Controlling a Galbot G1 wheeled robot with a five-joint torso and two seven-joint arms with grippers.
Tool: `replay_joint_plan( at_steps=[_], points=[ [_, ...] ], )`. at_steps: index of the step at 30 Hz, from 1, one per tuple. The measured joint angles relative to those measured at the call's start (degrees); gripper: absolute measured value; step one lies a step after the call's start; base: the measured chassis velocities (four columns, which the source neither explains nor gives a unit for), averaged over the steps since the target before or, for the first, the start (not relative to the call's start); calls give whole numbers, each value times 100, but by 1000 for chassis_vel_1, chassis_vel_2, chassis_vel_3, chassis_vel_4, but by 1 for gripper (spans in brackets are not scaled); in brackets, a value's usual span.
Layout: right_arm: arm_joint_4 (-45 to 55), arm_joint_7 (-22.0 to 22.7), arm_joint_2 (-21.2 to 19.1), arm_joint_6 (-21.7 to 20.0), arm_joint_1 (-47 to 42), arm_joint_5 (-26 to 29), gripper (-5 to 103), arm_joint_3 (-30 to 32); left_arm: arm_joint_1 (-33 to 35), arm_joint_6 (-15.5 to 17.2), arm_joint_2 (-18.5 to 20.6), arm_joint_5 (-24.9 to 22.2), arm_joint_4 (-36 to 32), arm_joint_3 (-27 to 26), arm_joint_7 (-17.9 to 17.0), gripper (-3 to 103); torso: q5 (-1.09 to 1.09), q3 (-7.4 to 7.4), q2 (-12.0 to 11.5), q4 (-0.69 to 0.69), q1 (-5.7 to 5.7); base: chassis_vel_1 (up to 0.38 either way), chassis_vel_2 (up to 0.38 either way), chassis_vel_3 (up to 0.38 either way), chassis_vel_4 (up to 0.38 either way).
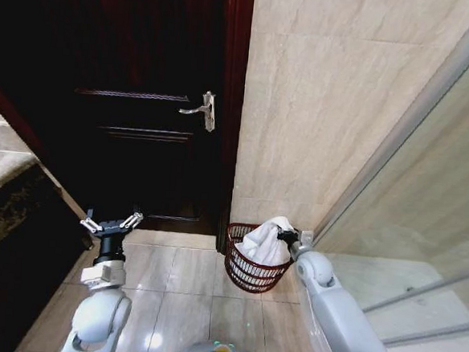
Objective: Discard the used towel into the hamper.
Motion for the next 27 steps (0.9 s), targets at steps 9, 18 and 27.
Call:
replay_joint_plan(
  at_steps=[9, 18, 27],
  points=[
    [44, -101, 4, -508, -62, 159, 4, 136, 37, 19, 20, -25, -41, 18, 1, 100, 0, 0, 1, -1, 0, 0, 0, 0, 0],
    [-208, -292, -20, -535, -175, 138, 4, 69, 66, 16, -58, 10, -25, 105, 1, 100, 1, 1, 2, -1, 0, 0, 0, 0, 0],
    [-852, -499, 60, -514, 96, 94, 4, -102, 111, 17, -40, 71, -9, 142, 1, 100, 1, 2, 2, -1, 1, 0, 0, 0, 0]
  ],
)
